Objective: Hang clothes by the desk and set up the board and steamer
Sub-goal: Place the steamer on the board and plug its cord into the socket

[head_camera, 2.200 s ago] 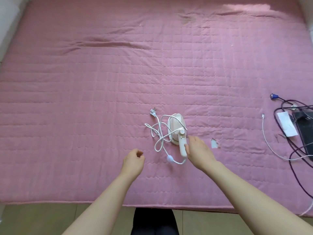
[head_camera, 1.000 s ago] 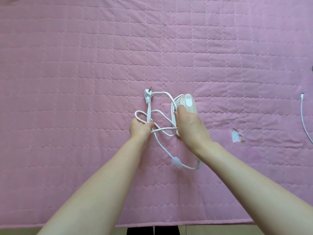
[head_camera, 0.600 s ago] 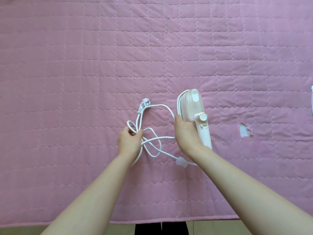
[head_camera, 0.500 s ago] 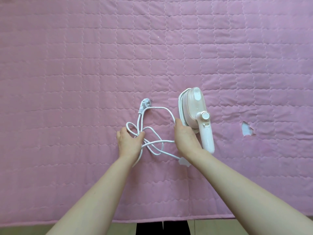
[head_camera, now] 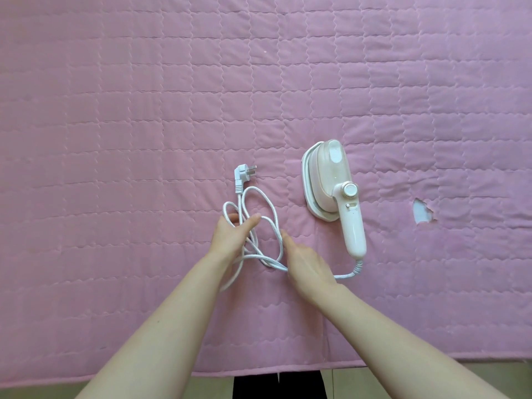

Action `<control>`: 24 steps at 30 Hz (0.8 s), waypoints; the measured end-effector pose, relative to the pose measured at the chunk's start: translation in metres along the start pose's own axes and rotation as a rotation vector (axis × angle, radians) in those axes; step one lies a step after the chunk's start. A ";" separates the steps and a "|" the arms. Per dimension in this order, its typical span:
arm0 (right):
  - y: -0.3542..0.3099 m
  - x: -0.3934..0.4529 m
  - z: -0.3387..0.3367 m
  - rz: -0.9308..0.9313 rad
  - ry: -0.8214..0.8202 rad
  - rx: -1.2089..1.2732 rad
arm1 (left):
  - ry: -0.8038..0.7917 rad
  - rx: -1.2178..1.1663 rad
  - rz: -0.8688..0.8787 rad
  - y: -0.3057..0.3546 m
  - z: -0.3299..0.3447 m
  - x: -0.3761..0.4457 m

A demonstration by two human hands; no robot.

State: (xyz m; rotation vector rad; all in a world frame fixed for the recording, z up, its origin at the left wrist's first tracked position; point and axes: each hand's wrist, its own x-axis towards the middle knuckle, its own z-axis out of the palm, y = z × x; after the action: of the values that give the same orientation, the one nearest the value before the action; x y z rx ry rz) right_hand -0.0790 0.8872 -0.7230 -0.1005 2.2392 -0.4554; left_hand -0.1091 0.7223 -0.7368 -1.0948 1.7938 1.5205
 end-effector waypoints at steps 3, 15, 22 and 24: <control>0.003 -0.001 0.007 -0.002 0.036 -0.007 | 0.001 -0.011 -0.060 0.001 0.013 -0.004; 0.004 -0.015 0.023 -0.128 0.257 0.027 | 0.252 0.217 0.086 0.002 0.060 -0.014; 0.009 -0.025 0.014 -0.181 0.314 0.098 | 0.419 0.223 0.026 0.001 0.066 -0.011; 0.012 -0.030 0.005 -0.195 0.406 0.111 | 0.388 0.197 -0.007 0.001 0.066 -0.007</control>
State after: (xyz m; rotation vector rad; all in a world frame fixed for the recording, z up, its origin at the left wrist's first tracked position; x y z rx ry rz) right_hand -0.0548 0.9035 -0.7086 -0.1829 2.6058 -0.7609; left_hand -0.1129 0.7881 -0.7452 -1.3614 2.1389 1.1517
